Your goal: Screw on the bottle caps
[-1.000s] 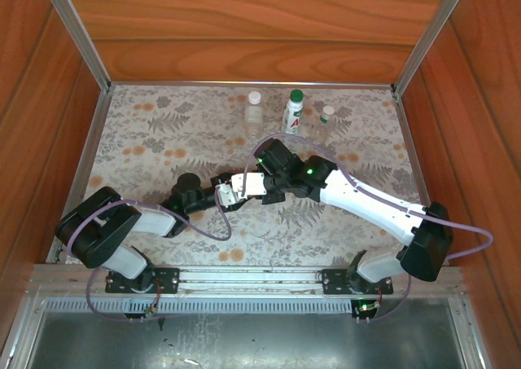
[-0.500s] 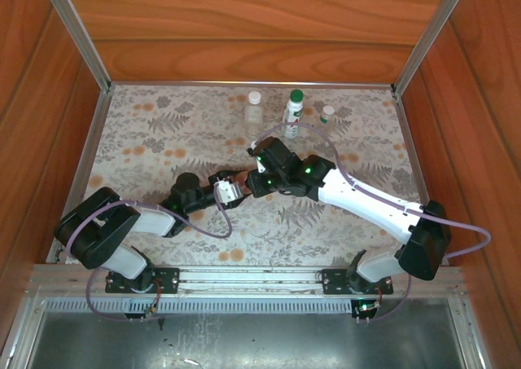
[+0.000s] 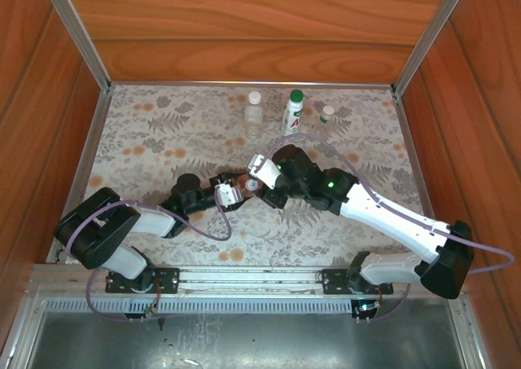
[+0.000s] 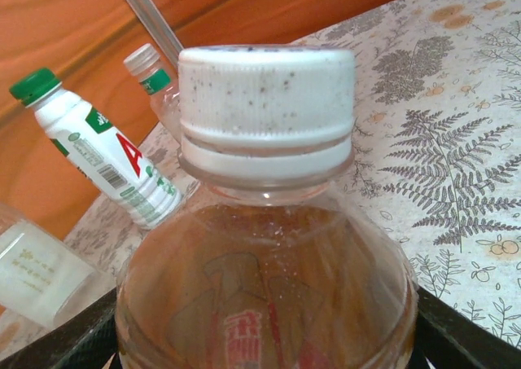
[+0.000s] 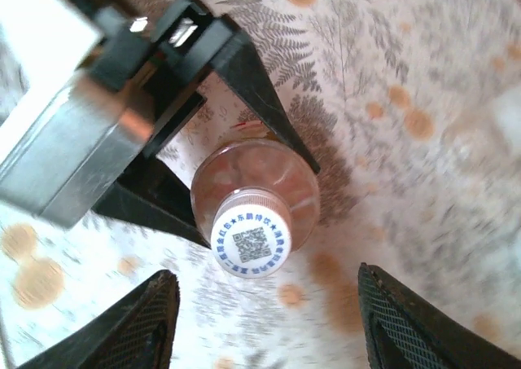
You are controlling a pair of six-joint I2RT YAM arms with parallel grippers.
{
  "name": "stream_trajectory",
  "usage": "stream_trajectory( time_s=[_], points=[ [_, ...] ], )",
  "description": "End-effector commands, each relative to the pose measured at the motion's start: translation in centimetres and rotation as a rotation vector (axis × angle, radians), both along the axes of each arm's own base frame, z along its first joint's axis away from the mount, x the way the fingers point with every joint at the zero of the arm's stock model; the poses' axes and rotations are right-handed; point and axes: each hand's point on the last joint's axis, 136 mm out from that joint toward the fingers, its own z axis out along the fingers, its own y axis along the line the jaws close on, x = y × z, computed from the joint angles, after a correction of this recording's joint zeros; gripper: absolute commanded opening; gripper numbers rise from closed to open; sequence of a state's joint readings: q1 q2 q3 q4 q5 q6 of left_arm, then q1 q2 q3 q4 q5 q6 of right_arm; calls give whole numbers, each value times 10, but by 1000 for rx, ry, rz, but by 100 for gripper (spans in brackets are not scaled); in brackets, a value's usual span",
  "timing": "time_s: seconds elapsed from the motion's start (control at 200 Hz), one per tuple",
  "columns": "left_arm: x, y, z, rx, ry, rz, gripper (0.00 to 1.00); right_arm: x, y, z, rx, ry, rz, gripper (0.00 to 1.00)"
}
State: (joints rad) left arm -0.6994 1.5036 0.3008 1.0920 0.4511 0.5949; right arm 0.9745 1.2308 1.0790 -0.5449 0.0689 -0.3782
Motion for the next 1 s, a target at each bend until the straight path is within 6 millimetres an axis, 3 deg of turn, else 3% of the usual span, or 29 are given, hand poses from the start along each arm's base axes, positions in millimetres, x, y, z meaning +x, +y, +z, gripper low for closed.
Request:
stream_trajectory(
  time_s=[0.0,0.33,0.685,0.78,0.869,0.994],
  points=[
    [-8,-4,1,-7,-14,-49,66,-9,2,2,-163,-186,334,59],
    [-9,-4,0,-7,-10,-54,67,0,17,-10,-275,-227,487,48],
    [-9,-4,1,-5,-14,-50,67,1,14,-28,-316,-174,485,39],
    [-9,-4,1,-6,-14,-51,67,3,14,-29,-322,-177,473,32],
    [-9,-3,0,-5,-14,-49,67,5,15,-26,-303,-165,439,15],
    [-7,-3,1,-4,-17,-39,67,15,21,-15,-193,-101,245,0]
  ],
)
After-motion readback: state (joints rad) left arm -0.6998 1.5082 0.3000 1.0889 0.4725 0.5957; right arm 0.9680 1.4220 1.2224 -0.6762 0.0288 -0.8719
